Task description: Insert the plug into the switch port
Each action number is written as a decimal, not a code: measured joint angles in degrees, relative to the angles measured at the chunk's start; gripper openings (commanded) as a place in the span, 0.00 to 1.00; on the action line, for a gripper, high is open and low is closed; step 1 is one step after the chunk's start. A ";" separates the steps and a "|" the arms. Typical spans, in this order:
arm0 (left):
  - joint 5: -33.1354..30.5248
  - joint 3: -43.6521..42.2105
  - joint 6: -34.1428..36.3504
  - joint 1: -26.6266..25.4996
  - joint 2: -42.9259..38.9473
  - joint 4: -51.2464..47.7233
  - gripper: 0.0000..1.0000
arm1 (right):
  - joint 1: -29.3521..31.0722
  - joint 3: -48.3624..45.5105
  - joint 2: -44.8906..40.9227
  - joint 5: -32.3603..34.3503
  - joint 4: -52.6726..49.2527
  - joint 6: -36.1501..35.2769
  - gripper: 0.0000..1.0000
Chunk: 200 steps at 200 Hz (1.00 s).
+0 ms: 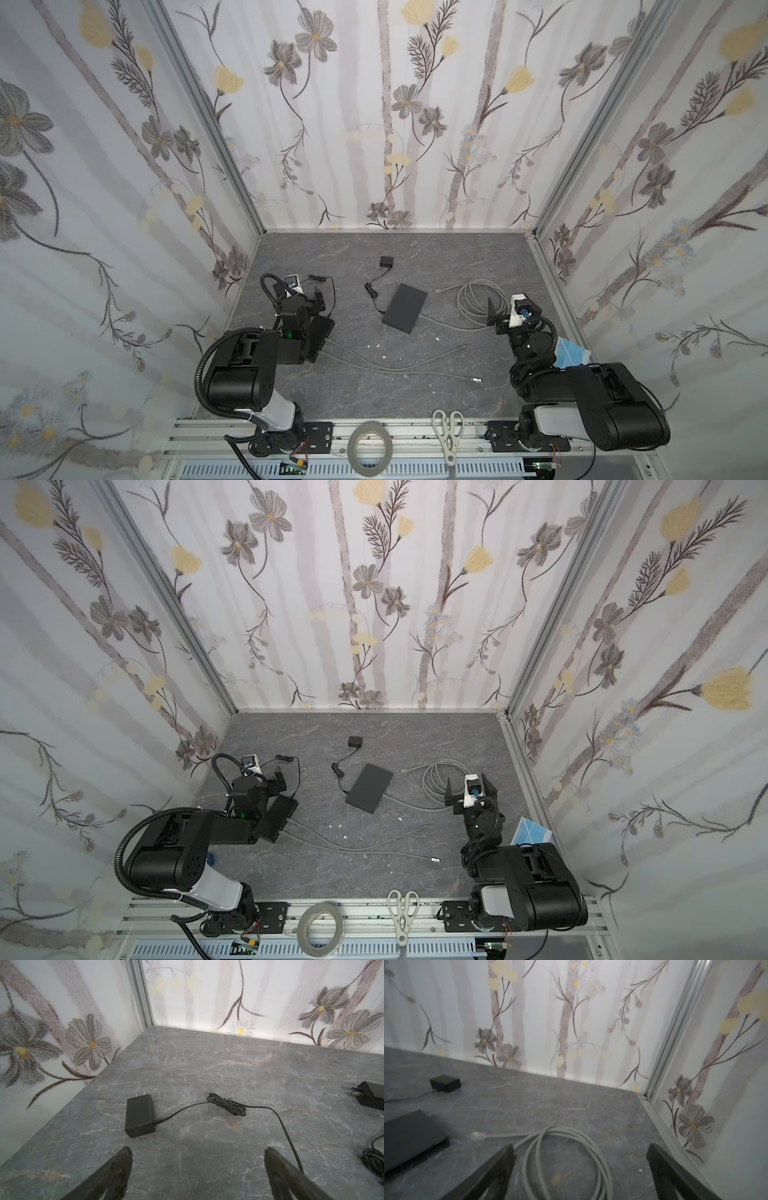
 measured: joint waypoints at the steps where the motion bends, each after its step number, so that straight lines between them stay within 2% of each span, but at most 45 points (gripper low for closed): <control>1: 0.02 0.00 0.00 0.02 0.00 -0.11 1.00 | -0.11 0.48 0.00 -0.02 -0.07 0.15 1.00; 28: 0.39 0.15 -0.37 0.20 0.11 -1.55 1.00 | -2.38 6.60 0.96 0.83 -5.01 4.09 1.00; 57: 1.25 0.15 -0.39 0.22 0.11 -2.32 1.00 | -3.52 7.02 1.07 3.67 -7.72 7.23 1.00; 72: 4.11 0.37 0.00 0.35 0.07 -2.86 1.00 | -3.74 6.40 1.05 3.56 -7.74 7.80 1.00; 112: 12.72 0.02 2.45 1.01 -0.09 -2.75 1.00 | -3.45 2.78 1.25 -5.88 -4.81 5.49 1.00; 131: 12.81 0.81 2.40 1.46 -0.09 -3.69 1.00 | -4.37 8.11 1.22 -3.85 -8.41 6.51 1.00; 200: 12.55 1.18 1.68 1.62 -0.09 -4.37 1.00 | -4.11 7.54 1.36 -1.90 -11.10 7.63 1.00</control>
